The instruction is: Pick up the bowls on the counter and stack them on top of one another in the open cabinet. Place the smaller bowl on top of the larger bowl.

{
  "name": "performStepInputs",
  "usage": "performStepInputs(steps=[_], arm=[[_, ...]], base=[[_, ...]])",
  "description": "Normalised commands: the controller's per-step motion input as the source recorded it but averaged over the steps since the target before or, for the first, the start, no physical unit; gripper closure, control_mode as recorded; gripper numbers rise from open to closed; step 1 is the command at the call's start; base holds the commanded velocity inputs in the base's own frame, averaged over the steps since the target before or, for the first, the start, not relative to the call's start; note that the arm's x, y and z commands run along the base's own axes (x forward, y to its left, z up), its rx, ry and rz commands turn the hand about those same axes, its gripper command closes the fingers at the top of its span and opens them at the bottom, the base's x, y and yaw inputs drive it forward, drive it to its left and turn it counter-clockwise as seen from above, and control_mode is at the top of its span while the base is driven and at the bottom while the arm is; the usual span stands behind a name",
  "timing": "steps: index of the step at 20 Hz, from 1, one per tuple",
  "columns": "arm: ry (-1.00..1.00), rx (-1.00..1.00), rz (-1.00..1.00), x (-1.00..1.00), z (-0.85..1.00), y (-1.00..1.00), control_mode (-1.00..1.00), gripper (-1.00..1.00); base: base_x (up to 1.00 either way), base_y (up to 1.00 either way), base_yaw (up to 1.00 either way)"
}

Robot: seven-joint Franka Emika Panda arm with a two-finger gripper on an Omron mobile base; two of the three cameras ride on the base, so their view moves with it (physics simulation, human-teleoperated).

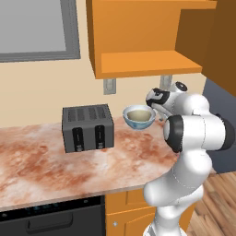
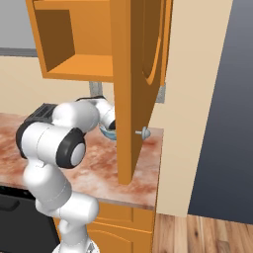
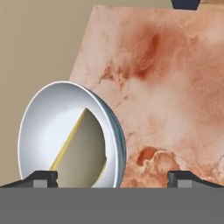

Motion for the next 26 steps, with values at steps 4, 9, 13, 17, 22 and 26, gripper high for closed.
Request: performStepInputs(steps=[4, 9, 13, 17, 22, 26], arm=[[0.00, -0.01, 0.01, 0.22, -0.12, -0.09, -1.00, -1.00], [0.00, -0.03, 0.00, 0.27, -0.16, -0.04, -1.00, -1.00], [0.00, -0.04, 0.00, 0.28, -0.17, 0.00, -1.00, -1.00], [0.00, -0.02, 0.00, 0.25, -0.17, -0.03, -1.00, -1.00], [0.00, 0.00, 0.00, 0.24, -0.13, -0.17, -1.00, -1.00], [0.00, 0.00, 0.00, 0.26, -0.13, -0.22, -1.00, -1.00]], base=[[0.00, 0.00, 0.00], [0.00, 0.00, 0.00], [0.00, 0.00, 0.00], [0.00, 0.00, 0.00], [0.00, 0.00, 0.00], [0.00, 0.00, 0.00]])
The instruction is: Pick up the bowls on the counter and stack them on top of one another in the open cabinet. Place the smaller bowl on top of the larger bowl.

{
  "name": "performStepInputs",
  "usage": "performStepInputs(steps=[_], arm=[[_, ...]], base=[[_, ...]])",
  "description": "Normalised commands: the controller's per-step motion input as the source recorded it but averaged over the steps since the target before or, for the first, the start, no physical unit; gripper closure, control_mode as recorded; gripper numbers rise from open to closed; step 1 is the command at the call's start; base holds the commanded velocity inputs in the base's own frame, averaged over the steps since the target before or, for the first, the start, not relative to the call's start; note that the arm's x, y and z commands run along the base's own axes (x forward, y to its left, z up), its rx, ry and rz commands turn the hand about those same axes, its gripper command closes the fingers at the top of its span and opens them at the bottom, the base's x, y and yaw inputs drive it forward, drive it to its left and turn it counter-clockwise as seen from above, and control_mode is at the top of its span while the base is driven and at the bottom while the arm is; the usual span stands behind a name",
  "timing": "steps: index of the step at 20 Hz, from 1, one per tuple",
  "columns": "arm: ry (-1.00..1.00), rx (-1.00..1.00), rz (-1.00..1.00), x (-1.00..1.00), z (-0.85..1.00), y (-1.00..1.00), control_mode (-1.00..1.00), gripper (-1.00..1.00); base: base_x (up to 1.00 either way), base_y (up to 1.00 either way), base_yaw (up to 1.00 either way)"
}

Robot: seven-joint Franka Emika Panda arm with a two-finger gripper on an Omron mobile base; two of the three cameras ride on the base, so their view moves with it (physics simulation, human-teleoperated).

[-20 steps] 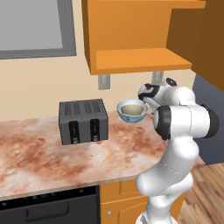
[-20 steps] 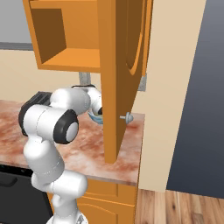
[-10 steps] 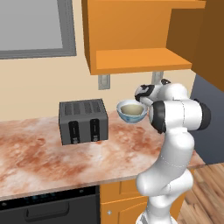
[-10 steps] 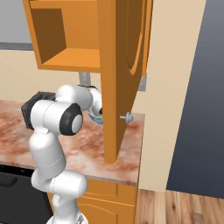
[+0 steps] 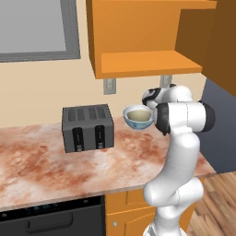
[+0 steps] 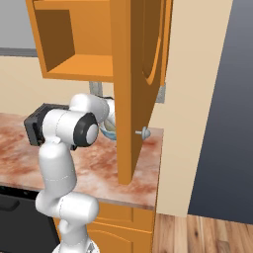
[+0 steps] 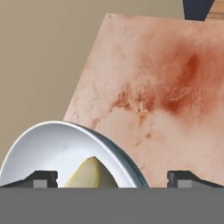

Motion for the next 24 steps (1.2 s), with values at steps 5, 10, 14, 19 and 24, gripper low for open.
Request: performStepInputs(steps=[5, 10, 14, 19, 24], arm=[[0.00, 0.00, 0.00, 0.24, -0.13, -0.11, -1.00, -1.00], [0.03, 0.00, 0.00, 0.16, -0.11, 0.00, -1.00, -1.00], [0.05, 0.00, 0.00, 0.09, -0.09, 0.03, -1.00, -1.00], [0.05, 0.00, 0.00, 0.07, -0.07, 0.05, -1.00, -1.00], [0.04, 0.00, 0.00, 0.06, -0.05, 0.04, -1.00, -1.00]], base=[[0.00, 0.00, 0.00], [0.00, 0.00, 0.00], [0.00, 0.00, 0.00], [0.00, 0.00, 0.00], [0.00, 0.00, 0.00]])
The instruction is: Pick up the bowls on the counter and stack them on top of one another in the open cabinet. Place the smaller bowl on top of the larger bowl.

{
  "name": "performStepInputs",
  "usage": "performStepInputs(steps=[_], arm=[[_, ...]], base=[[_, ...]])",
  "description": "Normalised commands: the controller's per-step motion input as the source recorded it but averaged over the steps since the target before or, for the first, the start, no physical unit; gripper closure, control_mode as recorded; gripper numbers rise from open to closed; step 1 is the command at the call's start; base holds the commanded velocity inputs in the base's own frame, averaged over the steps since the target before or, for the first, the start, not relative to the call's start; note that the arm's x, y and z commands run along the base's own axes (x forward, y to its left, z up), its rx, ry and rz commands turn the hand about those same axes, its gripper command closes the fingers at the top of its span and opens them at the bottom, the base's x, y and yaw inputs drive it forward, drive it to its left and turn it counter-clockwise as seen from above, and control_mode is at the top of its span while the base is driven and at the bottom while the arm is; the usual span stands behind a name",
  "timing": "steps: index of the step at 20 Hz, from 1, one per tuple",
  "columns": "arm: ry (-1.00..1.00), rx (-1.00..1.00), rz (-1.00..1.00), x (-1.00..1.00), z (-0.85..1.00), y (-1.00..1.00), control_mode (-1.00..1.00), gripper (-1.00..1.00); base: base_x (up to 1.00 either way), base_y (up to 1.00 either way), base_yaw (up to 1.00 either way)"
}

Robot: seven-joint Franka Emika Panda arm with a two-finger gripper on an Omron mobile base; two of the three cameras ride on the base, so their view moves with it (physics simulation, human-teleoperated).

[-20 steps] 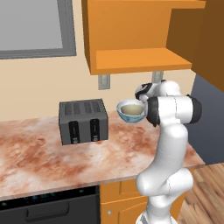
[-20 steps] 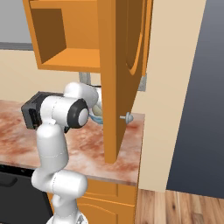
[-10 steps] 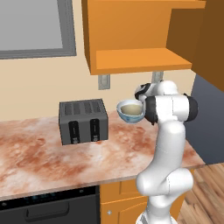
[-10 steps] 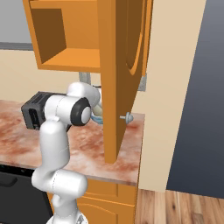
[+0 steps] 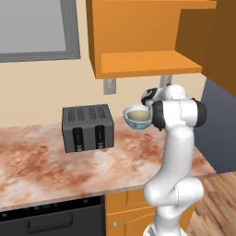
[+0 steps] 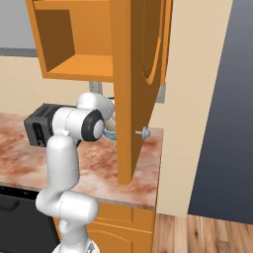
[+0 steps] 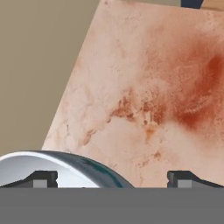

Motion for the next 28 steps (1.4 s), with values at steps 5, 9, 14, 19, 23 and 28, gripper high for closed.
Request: performStepInputs(steps=[5, 9, 14, 19, 23, 28], arm=[[0.01, 0.00, 0.02, 0.12, -0.06, 0.00, -1.00, -1.00], [0.00, 0.00, 0.03, 0.04, -0.06, 0.00, -1.00, -1.00], [0.00, 0.00, 0.04, 0.00, 0.00, 0.00, -1.00, -1.00], [0.00, 0.00, 0.05, 0.00, 0.00, 0.00, -1.00, -1.00], [0.00, 0.00, 0.04, 0.00, 0.00, 0.00, -1.00, -1.00], [0.00, 0.01, 0.05, -0.03, 0.02, 0.00, -1.00, -1.00]], base=[[0.00, 0.00, 0.00], [0.00, 0.00, 0.00], [0.00, 0.00, 0.00], [0.00, 0.00, 0.00], [0.00, 0.00, 0.00], [0.00, 0.00, 0.00]])
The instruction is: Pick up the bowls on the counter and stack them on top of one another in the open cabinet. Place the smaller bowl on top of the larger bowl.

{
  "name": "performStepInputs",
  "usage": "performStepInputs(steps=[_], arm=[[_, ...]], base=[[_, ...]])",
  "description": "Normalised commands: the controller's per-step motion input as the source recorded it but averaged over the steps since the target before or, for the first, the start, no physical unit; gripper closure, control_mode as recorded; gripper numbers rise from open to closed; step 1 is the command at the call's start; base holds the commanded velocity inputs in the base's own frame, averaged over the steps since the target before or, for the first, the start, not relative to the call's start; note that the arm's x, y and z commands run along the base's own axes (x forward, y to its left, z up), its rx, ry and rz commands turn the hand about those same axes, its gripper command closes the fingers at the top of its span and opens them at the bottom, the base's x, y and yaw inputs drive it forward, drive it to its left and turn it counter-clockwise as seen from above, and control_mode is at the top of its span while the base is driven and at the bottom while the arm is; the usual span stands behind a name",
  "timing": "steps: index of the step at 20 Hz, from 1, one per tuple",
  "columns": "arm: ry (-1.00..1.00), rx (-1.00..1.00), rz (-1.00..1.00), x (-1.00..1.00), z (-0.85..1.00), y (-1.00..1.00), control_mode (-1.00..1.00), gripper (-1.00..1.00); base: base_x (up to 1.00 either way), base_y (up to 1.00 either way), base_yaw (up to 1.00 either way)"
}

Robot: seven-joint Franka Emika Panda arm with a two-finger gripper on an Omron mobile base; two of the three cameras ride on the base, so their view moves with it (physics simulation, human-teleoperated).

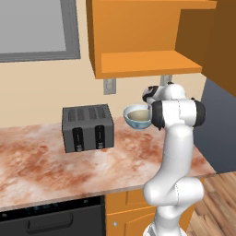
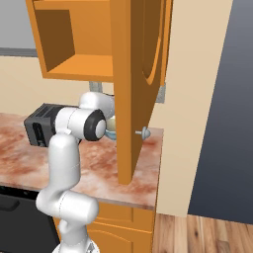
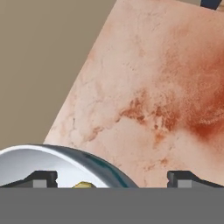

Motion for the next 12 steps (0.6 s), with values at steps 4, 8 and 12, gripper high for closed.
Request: performStepInputs(steps=[4, 8, 12], arm=[[0.00, 0.02, 0.05, -0.06, 0.11, 0.00, -1.00, -1.00], [0.00, 0.02, 0.05, -0.06, 0.11, 0.00, -1.00, -1.00], [0.00, 0.01, 0.05, -0.06, 0.04, 0.00, -1.00, -1.00]], base=[[0.00, 0.00, 0.00], [0.00, 0.00, 0.00], [0.00, 0.00, 0.00]])
